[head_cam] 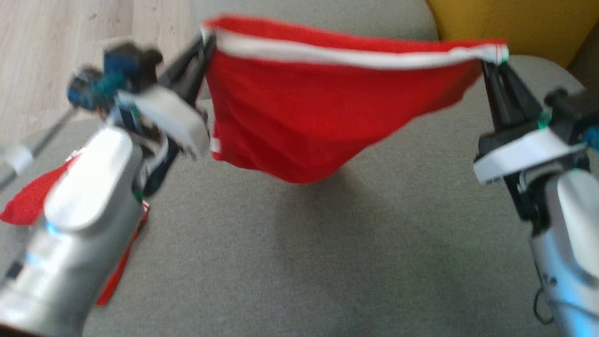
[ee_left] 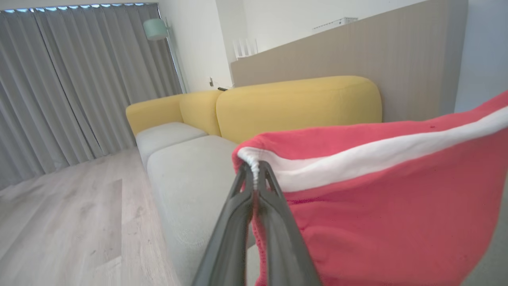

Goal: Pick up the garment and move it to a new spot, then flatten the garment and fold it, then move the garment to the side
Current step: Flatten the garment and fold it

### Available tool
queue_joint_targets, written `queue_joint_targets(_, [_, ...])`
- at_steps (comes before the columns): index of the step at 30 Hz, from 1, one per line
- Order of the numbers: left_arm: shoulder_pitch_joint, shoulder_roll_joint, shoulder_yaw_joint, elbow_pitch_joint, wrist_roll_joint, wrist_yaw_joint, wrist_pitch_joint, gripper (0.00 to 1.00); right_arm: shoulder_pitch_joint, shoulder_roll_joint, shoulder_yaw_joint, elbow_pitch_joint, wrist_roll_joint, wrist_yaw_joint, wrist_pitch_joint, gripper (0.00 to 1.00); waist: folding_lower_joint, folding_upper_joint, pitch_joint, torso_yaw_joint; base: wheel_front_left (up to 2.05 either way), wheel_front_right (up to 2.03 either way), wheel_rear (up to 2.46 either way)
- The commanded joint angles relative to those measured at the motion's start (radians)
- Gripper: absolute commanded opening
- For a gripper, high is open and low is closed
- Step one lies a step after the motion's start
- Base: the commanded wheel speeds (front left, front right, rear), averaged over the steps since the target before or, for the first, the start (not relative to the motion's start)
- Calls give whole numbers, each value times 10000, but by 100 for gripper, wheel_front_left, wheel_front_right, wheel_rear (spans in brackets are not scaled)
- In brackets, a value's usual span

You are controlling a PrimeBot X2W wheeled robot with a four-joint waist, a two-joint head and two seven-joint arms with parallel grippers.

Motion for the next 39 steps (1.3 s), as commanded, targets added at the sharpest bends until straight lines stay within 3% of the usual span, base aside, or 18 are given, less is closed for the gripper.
queue_joint_targets(1, [-994, 224, 571, -122, 112, 12, 48, 0, -544, -102, 211, -208, 81, 67, -6, 0, 0, 0, -102, -33, 0, 0, 0])
queue_joint_targets(13, [-3571, 3, 32, 1522, 358, -454, 389, 0, -802, 561, 559, 905, 256, 67, -235, 0, 0, 0, -496, -311, 0, 0, 0])
queue_joint_targets(22, [-3685, 45, -730, 1637, -27, -582, 319, 0, -874, 277, 383, 1186, 123, 67, -399, 0, 0, 0, -628, -142, 0, 0, 0])
queue_joint_targets(30, [-2590, 337, -423, 1119, -709, -424, 157, 0, -751, -150, 157, 656, 125, 67, -211, 0, 0, 0, -692, 185, 0, 0, 0])
queue_joint_targets(39, [-198, 1284, -466, -540, -1306, 142, 866, 0, -228, -825, 9, 190, 238, 67, 450, 0, 0, 0, -145, 651, 0, 0, 0])
